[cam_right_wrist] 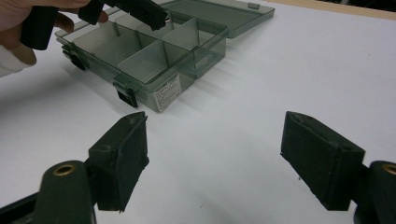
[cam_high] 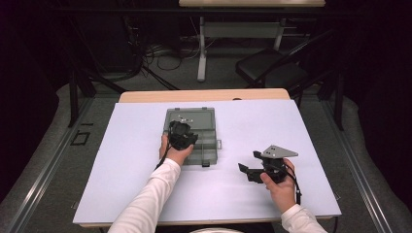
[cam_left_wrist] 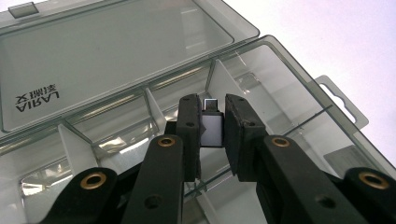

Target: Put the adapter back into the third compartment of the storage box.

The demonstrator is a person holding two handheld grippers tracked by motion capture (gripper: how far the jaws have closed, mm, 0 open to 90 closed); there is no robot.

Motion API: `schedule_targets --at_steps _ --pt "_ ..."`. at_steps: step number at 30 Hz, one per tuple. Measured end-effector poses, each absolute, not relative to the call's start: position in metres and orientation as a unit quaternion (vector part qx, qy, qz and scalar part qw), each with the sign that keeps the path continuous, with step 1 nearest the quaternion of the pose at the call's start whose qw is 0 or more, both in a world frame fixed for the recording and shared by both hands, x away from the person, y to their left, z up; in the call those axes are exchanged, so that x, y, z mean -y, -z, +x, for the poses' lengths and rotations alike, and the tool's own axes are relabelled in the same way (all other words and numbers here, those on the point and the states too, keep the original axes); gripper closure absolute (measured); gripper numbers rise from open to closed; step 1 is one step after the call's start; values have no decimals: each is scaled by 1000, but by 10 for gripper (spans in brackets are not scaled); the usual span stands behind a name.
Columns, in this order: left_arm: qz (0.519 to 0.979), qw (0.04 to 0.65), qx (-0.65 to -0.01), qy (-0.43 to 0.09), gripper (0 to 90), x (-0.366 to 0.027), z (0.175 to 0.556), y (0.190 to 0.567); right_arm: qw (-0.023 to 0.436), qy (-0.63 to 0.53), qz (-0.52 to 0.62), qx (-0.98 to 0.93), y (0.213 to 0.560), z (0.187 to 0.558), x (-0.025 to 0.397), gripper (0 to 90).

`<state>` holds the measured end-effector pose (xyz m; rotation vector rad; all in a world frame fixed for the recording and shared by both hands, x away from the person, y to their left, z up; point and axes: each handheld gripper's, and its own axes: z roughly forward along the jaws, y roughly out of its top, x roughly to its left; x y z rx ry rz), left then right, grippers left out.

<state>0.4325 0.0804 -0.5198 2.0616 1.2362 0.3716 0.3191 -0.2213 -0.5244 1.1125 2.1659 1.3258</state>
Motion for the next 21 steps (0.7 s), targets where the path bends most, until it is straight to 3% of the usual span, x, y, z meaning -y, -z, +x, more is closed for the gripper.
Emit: schedule_targets --at_steps 12,21 --pt "795 350 -476 -136 760 -83 433 520 184 -470 394 -769 524 319 221 227" --pt "787 366 -477 -136 571 -88 433 514 184 -469 394 -769 525 319 221 227"
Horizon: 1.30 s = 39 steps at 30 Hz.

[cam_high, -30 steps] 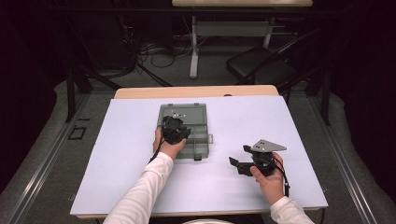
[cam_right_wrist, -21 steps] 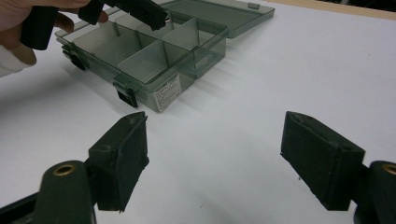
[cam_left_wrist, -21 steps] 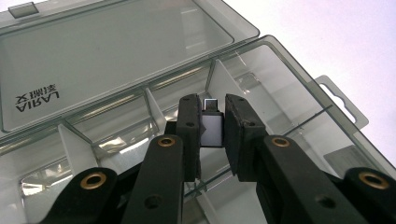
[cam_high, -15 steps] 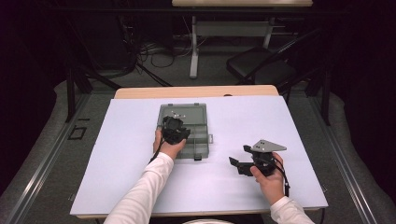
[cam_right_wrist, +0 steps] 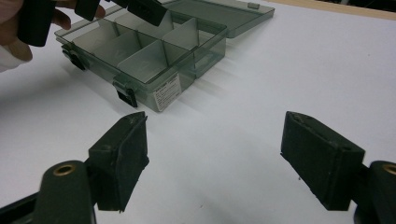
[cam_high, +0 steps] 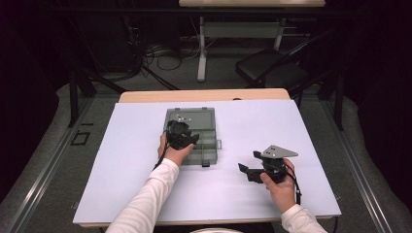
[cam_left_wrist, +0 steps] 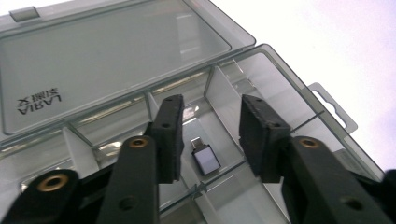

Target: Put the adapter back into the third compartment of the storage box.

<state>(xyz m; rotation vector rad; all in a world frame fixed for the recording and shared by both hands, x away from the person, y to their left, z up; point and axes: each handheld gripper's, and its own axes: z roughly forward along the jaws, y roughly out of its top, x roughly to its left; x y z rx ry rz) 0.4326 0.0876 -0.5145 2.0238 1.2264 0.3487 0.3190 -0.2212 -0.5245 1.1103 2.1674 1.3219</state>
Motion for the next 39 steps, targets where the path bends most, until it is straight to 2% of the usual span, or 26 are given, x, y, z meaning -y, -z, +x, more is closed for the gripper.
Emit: schedule_targets --at_steps 6,18,20,29,39 --pt "776 386 -481 -130 471 -94 433 509 184 -468 396 -769 525 319 221 228" --pt "760 425 -473 -134 445 -119 430 492 186 -465 402 -767 527 321 221 227" --pt "763 419 -475 -130 445 -124 429 490 187 -464 403 -766 527 321 221 227" --pt "758 422 -485 -107 329 -150 421 483 189 -463 404 -766 528 321 221 227" --pt "772 404 -478 -106 293 -167 416 486 186 -466 404 -765 528 321 222 227"
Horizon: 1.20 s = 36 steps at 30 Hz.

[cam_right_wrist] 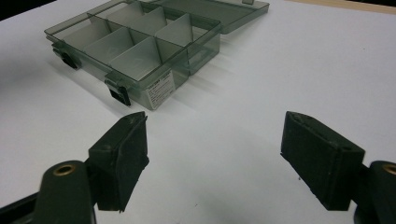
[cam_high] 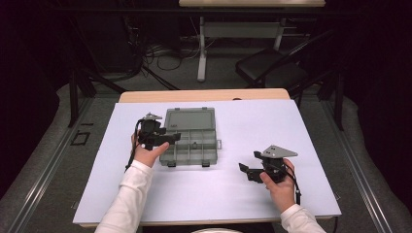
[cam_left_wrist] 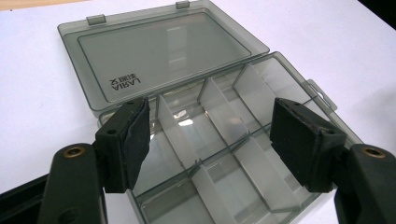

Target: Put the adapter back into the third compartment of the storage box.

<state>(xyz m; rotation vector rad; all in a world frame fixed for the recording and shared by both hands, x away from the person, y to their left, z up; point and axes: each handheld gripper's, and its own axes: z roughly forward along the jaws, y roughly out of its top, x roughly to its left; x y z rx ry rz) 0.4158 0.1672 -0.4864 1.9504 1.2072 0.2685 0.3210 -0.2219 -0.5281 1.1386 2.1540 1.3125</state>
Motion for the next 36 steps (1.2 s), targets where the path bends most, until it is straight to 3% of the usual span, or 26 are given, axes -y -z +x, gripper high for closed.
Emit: schedule_targets --at_steps 12,20,36 --pt "786 386 -465 -128 273 -178 406 488 185 -467 407 -763 527 321 223 227" --pt "790 357 -484 -116 278 -193 402 506 186 -468 407 -762 527 321 223 227" --pt "807 318 -484 -119 415 -183 406 535 184 -466 405 -765 528 321 223 227"
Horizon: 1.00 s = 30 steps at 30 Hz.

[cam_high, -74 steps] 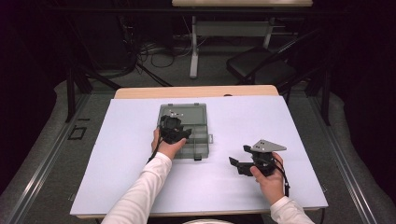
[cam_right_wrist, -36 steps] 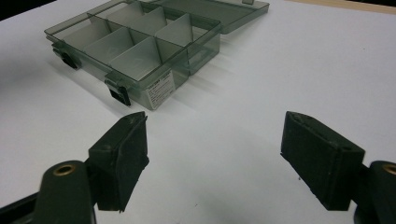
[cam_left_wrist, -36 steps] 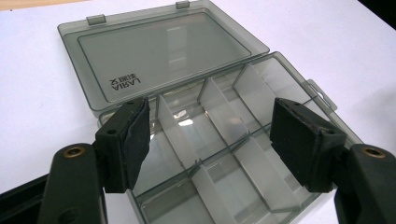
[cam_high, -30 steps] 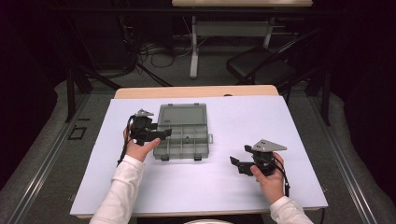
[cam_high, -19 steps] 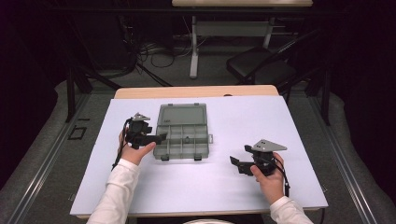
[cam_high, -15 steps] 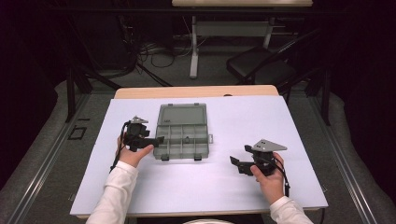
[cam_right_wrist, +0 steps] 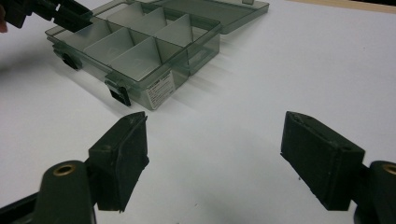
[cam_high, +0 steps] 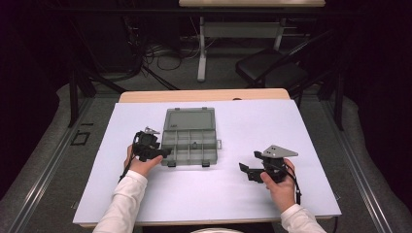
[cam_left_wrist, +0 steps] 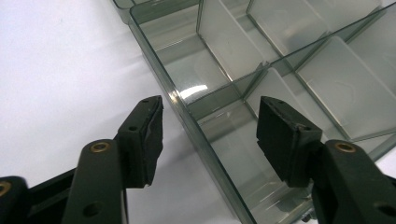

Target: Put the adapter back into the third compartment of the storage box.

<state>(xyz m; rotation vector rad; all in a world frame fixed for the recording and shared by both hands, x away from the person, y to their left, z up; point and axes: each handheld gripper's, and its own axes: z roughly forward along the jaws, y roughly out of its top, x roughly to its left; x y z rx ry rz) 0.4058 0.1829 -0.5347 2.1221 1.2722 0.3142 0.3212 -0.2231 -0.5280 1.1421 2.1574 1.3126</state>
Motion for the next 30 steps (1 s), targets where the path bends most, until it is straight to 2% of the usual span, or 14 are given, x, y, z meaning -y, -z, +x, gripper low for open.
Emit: schedule_targets --at_steps 12,30 --pt "796 317 -507 -93 460 -184 406 541 183 -464 403 -767 529 322 223 227" --pt "811 286 -493 -134 605 -177 404 549 187 -466 401 -766 529 322 223 227"
